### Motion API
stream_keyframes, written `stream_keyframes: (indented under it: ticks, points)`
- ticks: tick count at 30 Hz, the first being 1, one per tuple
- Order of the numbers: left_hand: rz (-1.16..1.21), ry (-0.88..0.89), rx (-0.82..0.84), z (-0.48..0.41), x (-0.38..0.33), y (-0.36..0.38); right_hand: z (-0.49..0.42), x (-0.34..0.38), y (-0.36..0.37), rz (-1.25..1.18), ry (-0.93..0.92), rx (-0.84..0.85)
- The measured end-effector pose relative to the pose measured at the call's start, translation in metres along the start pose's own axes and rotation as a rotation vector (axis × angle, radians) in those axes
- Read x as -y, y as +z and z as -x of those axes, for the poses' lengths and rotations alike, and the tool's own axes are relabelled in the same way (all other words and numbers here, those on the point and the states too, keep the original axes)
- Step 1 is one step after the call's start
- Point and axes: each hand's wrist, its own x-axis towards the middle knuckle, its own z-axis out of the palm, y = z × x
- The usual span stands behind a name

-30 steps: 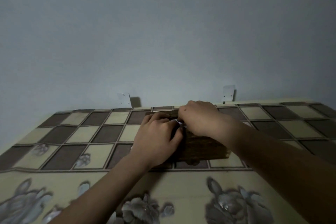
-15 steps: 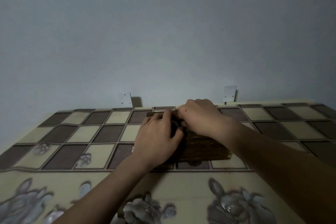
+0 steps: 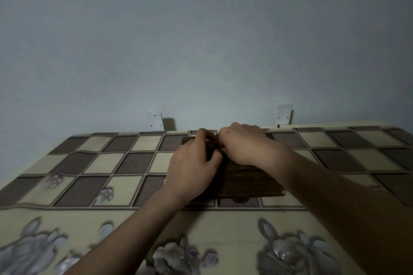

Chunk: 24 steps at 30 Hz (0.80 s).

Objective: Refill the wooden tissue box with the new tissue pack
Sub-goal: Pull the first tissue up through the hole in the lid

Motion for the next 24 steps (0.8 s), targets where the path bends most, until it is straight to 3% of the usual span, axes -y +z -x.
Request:
stream_keyframes:
  ticks: [11,24]
  points:
    - [0.045,-0.026,-0.020,-0.003,0.002,-0.001,0.001,0.002,-0.001,-0.287,0.120,-0.014]
    - [0.050,0.044,0.093,-0.013,0.012,-0.005,0.016,-0.004,0.001,-0.384,0.026,-0.132]
